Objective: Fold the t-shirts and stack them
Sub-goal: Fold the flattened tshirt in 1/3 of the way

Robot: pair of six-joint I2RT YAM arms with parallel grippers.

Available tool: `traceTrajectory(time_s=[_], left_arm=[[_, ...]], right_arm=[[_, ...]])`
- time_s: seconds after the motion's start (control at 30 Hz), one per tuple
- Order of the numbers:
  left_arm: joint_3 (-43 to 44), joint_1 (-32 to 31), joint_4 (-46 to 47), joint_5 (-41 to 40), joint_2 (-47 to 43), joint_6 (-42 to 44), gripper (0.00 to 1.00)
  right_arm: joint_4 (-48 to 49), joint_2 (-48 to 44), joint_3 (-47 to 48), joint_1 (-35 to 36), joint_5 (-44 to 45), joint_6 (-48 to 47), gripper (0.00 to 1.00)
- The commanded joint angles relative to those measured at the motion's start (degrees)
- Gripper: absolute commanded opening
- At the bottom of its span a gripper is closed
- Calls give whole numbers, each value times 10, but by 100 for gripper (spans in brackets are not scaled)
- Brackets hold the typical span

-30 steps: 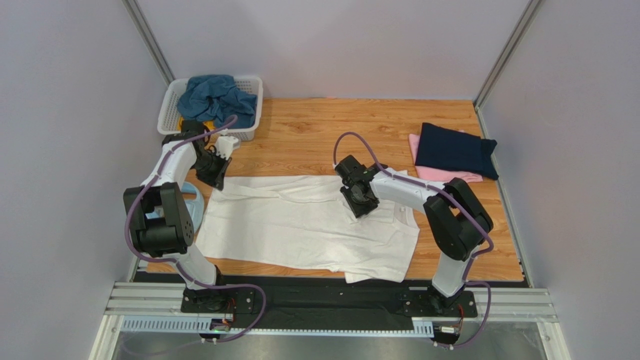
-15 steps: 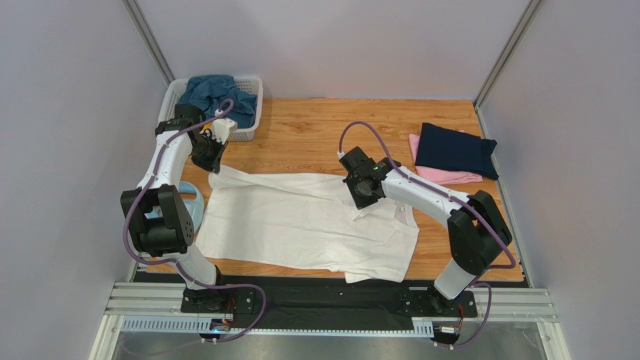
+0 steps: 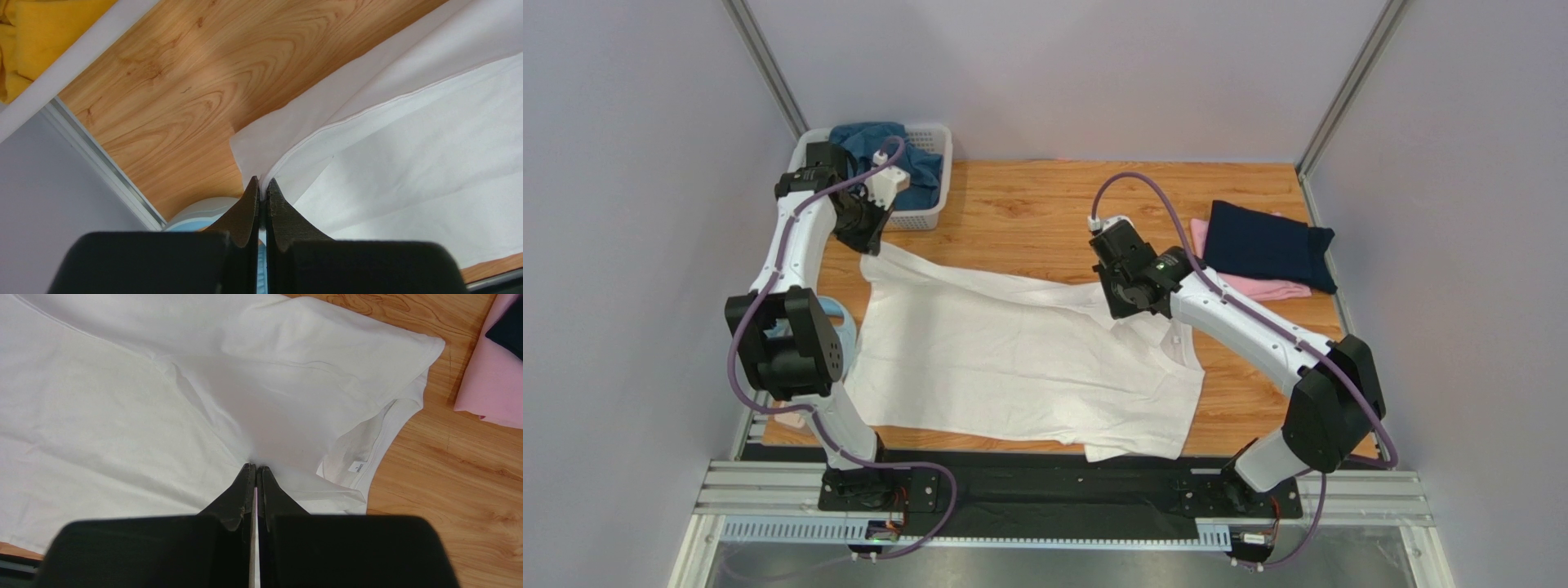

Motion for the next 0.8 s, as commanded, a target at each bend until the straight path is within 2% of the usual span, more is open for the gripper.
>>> traceTrajectory(time_s=[0.0,0.23,0.5,0.77], left_arm=[[29,-3,6,-2,26,18,0],[27,-2,23,-21,54,49,0],[-82,-2,60,-23,2,84,0],[-141,-2,60,-17,-30,113,0]], right_arm=[[9,14,30,-15,21,1,0],[2,29,59,-32,6,2,0],[1,-3,-11,-31,-7,19,0],[-22,-36,-73,-27,-40,49,0]])
